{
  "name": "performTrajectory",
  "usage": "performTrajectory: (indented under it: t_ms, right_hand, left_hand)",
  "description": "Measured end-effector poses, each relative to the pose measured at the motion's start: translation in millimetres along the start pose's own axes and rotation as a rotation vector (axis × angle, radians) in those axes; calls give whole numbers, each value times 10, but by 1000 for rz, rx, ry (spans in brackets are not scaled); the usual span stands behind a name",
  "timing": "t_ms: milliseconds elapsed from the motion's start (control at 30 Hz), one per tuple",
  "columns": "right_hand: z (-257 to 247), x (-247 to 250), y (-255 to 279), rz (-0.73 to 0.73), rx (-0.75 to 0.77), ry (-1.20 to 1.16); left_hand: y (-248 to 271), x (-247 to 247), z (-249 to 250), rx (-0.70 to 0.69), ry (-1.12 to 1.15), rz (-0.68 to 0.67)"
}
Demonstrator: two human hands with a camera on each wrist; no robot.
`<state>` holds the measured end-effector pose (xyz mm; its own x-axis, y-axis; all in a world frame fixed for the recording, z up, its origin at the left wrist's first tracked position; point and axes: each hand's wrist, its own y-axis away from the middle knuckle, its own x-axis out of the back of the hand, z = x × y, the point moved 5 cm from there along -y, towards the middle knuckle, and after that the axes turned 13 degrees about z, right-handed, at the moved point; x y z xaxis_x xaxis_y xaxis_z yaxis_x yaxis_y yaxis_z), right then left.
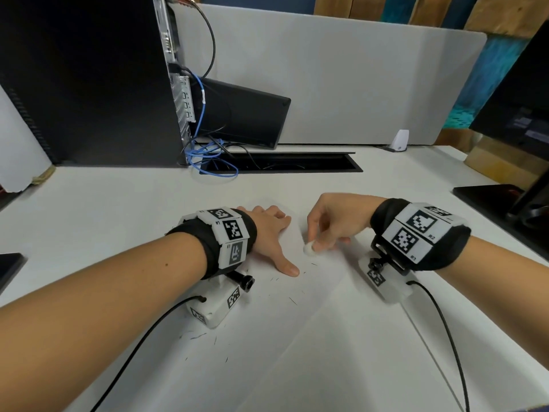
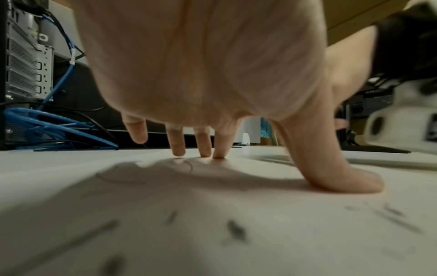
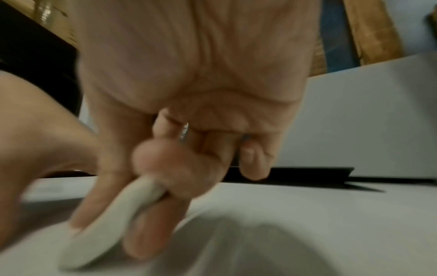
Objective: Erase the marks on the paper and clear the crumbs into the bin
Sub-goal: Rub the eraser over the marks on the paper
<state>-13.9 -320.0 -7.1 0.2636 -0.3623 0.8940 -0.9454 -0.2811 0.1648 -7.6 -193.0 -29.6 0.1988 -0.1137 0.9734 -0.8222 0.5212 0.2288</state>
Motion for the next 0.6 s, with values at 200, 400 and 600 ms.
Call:
performTrajectory:
  t_ms: [200,400,600]
  right_hand:
    - [37,114,-193,202,-40,96]
    - [-33,11,-195,83,15,-5]
    - [-162,-78,-235,57,84,-2]
  left_hand:
    - [30,-9,-47,56,-8,-37]
    - [42,-4,-41,32,8,-4]
    - [62,15,-24,13,32,15]
